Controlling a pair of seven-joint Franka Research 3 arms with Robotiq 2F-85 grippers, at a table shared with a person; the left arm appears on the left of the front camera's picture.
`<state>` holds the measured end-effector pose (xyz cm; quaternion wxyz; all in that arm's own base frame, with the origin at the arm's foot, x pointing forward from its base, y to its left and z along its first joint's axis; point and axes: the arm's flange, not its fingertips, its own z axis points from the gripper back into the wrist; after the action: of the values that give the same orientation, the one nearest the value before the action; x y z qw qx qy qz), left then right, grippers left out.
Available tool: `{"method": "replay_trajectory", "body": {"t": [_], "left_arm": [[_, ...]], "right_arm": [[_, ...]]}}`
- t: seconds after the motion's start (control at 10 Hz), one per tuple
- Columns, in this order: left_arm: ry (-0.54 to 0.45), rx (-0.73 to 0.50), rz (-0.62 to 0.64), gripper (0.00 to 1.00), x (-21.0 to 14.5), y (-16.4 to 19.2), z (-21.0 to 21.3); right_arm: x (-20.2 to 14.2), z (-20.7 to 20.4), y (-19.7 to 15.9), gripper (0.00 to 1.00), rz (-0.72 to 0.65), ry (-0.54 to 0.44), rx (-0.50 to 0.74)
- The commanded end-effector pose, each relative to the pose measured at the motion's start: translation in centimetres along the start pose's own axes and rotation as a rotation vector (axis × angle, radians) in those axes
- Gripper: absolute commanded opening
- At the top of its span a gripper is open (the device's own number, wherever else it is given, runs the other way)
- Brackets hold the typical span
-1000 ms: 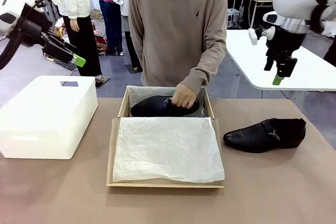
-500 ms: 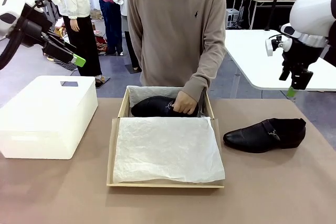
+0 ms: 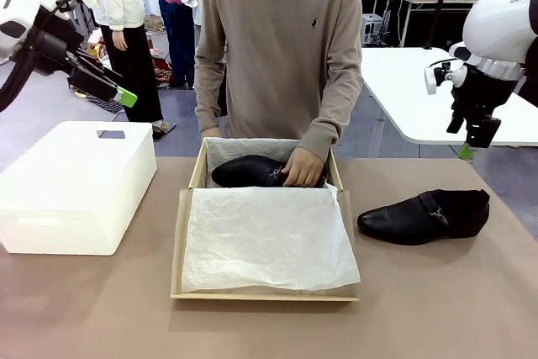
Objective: Pack the shoes into the box.
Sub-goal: Place the other shoe of the Shoes into the Shoes Box.
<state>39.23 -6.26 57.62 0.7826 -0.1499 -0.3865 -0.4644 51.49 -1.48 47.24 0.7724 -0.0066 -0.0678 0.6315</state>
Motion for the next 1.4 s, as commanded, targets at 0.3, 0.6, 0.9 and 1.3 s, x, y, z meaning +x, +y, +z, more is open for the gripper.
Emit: {"method": "replay_trajectory", "body": {"t": [0.3,0.6,0.9,1.3], "left_arm": [[-0.021,-0.015,-0.015,1.0,-0.1,0.3,0.0],[-0.021,-0.015,-0.015,1.0,-0.1,0.3,0.0],[-0.021,-0.015,-0.015,1.0,-0.1,0.3,0.0],[-0.021,-0.015,-0.015,1.0,-0.1,0.3,0.0]], "right_arm": [[-0.2,-0.3,0.2,1.0,0.022,-0.012,-0.011],[-1.9,-2.1,0.9,1.0,0.013,0.001,0.012],[-3.0,-4.0,1.9,1.0,0.005,0.004,0.024],[-3.8,-6.5,2.9,1.0,0.025,-0.018,0.041]]}}
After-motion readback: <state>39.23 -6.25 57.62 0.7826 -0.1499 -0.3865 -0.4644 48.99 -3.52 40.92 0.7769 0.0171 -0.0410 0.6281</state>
